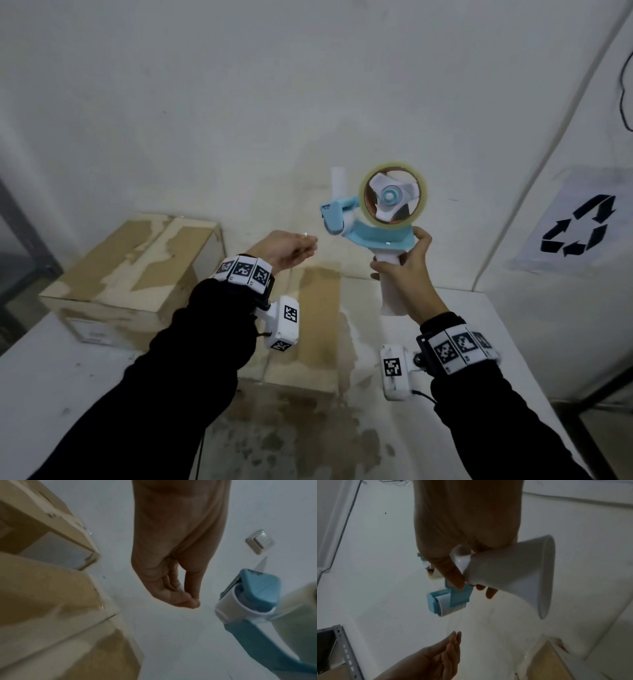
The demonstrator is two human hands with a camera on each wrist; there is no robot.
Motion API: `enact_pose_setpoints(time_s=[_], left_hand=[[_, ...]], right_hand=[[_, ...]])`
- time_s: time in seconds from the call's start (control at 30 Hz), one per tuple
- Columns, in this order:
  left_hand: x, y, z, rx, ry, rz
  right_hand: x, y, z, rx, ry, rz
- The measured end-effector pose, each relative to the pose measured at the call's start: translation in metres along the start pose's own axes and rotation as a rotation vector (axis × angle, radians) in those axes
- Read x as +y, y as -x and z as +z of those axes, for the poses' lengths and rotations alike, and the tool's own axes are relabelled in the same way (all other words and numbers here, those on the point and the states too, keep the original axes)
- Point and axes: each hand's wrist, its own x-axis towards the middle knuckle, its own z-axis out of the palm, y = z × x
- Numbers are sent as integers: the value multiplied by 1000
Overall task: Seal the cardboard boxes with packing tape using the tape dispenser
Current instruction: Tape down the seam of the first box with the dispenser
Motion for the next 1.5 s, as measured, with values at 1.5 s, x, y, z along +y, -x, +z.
enact_pose_setpoints(time_s=[1.5], left_hand=[[73, -94, -96, 251, -834, 362]], right_hand=[[-22, -12, 165, 215, 281, 82]])
